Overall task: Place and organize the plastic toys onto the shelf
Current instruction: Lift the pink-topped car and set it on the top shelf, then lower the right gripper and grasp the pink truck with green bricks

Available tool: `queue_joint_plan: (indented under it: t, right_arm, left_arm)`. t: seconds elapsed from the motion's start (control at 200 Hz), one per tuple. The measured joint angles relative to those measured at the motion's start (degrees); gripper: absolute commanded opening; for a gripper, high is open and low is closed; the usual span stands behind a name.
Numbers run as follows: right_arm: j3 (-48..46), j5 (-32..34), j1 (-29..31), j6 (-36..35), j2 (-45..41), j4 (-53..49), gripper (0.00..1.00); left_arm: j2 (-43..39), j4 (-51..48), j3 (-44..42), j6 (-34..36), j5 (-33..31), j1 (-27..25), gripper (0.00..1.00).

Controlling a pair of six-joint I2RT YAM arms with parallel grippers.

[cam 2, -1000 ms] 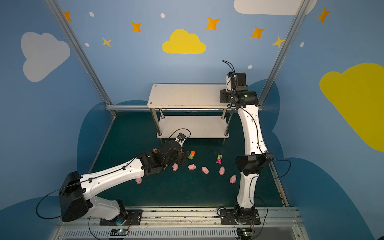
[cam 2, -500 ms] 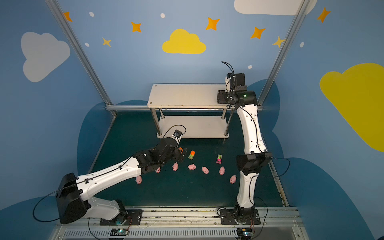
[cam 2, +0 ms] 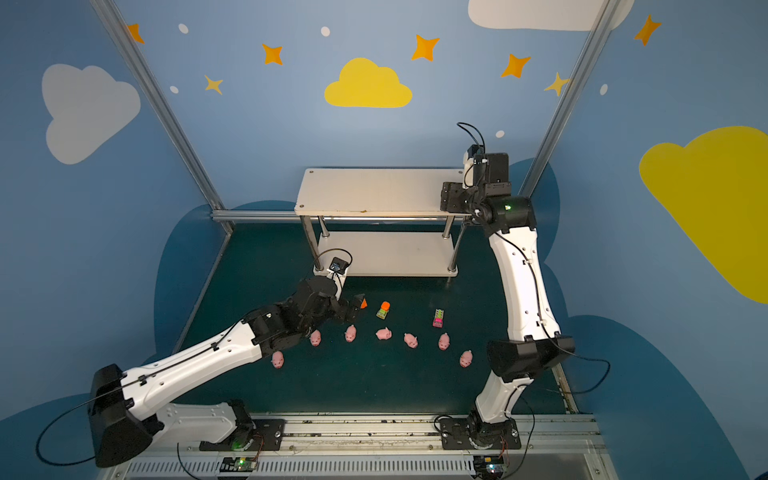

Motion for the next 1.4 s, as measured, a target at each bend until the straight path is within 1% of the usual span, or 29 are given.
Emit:
queue_joint_plan:
  t: [0.175, 0.375, 0.456, 0.561, 0.656, 0.741, 0.836, 0.976, 1.046, 1.126, 1.242, 1.397]
  right_arm:
    - [-18.2, 3.0, 4.3, 2.2, -14.2, 3.6, 0.80]
    - [-34.7, 6.9, 12.6, 5.9, -24.5, 5.9, 0.79]
    - [-42.4, 7.9, 15.4, 8.0, -27.8, 7.1, 0.78]
    - [-53.0, 8.6, 17.2, 11.5, -31.0, 8.9, 0.77]
    - [-61.6, 9.0, 18.1, 14.7, -32.2, 11.1, 0.76]
    - [-67.3, 9.2, 18.3, 16.8, -32.3, 12.9, 0.76]
    - [-71.0, 9.5, 18.2, 18.8, -32.3, 14.7, 0.76]
    - [-71.7, 10.2, 18.2, 20.3, -32.3, 16.7, 0.76]
    - [-72.8, 10.3, 16.4, 21.4, -31.8, 19.4, 0.76]
    - [-74.8, 10.2, 13.0, 22.4, -30.3, 21.5, 0.76]
    - [-77.2, 8.9, 8.5, 23.5, -27.1, 23.0, 0.75]
    - [-77.9, 6.5, 6.3, 24.0, -23.4, 25.3, 0.75]
  left_arm:
    - [-5.8, -0.1, -3.7, -1.9, 1.9, -0.5, 1.00]
    - [-11.3, -0.3, -8.9, -4.9, 3.3, -1.6, 1.00]
    - [-12.9, -0.3, -11.4, -6.3, 3.5, -2.3, 1.00]
    - [-14.7, 0.0, -15.2, -8.7, 3.7, -3.2, 1.00]
    - [-15.0, 0.7, -18.3, -10.7, 4.0, -3.8, 1.00]
    - [-13.5, 1.8, -20.4, -12.4, 4.6, -4.3, 1.00]
    - [-10.6, 3.3, -21.5, -14.1, 5.4, -4.6, 1.00]
    - [-8.7, 4.3, -22.2, -15.5, 6.2, -4.7, 1.00]
    - [-6.4, 6.1, -21.6, -16.3, 6.7, -4.7, 1.00]
    - [-2.6, 7.6, -21.2, -16.6, 7.2, -4.8, 1.00]
    - [1.2, 7.7, -20.6, -16.6, 7.9, -4.8, 1.00]
    - [6.1, 8.1, -17.0, -16.5, 8.4, -4.8, 1.00]
